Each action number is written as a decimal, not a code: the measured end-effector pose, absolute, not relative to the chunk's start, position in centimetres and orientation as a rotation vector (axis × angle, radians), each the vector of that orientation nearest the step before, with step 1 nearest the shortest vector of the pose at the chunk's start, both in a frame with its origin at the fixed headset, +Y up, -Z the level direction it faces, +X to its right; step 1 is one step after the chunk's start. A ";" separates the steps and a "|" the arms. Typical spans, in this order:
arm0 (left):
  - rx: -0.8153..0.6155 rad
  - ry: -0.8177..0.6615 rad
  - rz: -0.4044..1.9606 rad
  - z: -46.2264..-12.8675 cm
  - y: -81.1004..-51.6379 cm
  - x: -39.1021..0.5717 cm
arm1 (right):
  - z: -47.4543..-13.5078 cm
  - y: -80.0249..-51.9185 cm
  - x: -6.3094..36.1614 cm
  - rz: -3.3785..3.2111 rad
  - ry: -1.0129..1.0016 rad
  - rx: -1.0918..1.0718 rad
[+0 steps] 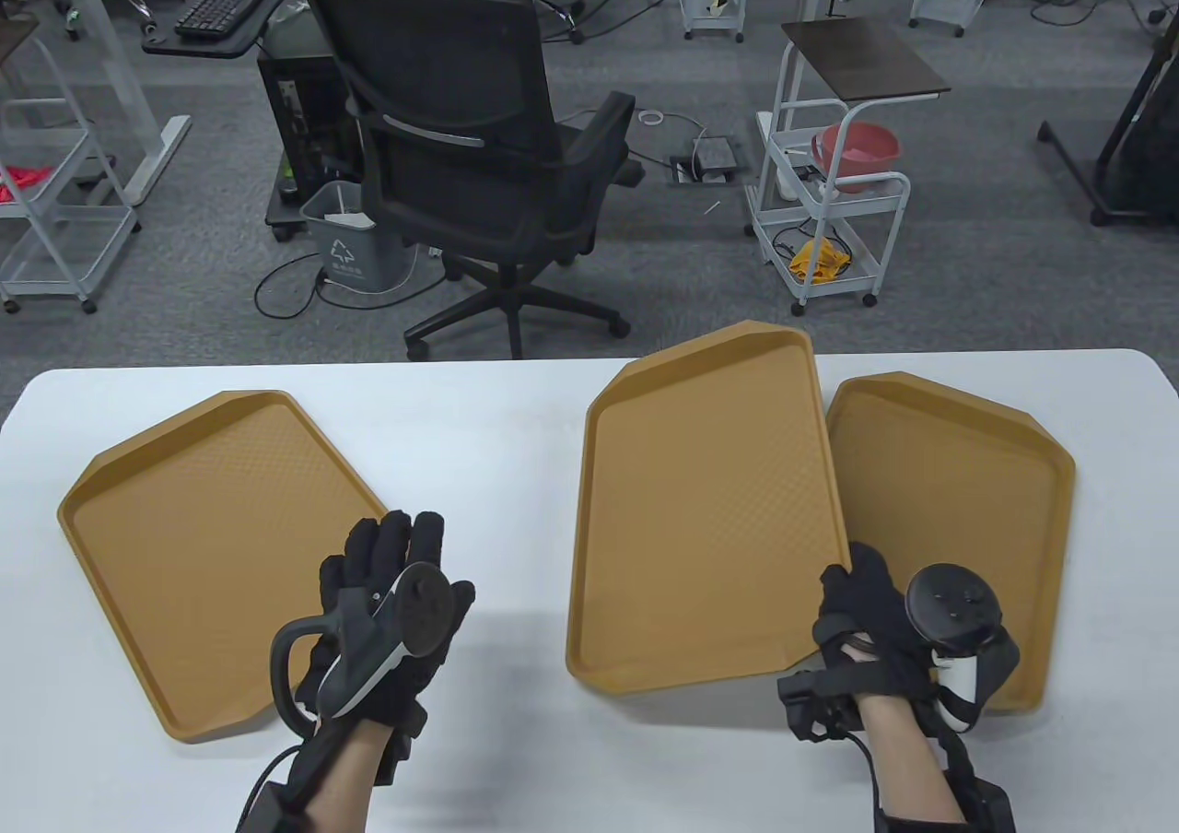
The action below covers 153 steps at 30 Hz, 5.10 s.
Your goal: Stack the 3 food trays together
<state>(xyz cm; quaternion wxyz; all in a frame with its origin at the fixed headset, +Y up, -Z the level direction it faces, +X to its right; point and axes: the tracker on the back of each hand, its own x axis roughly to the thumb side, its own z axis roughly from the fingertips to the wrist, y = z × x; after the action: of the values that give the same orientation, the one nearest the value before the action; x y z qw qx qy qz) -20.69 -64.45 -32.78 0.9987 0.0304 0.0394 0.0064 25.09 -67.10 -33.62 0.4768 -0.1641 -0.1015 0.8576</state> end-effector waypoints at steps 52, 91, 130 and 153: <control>0.011 0.090 -0.017 -32.9 -65.1 -20.7 | -35.9 -73.9 36.6 2.648 0.127 -0.850; -0.202 0.664 -0.099 -33.1 -73.3 -35.9 | -34.9 -65.4 17.7 2.763 -0.075 0.267; -0.157 1.000 0.687 -30.4 -77.0 -44.8 | -35.6 -67.5 17.9 2.788 0.070 0.226; 0.028 0.460 1.023 -33.3 -67.2 -33.0 | -35.0 -65.1 18.7 2.636 -0.022 0.219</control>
<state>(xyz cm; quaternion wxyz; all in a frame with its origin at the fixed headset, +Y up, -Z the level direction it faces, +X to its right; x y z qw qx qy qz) -33.01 -67.19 -33.28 0.8466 0.0132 0.2179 0.4853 18.74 -65.12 -35.04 0.2455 0.0804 -0.0081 0.9660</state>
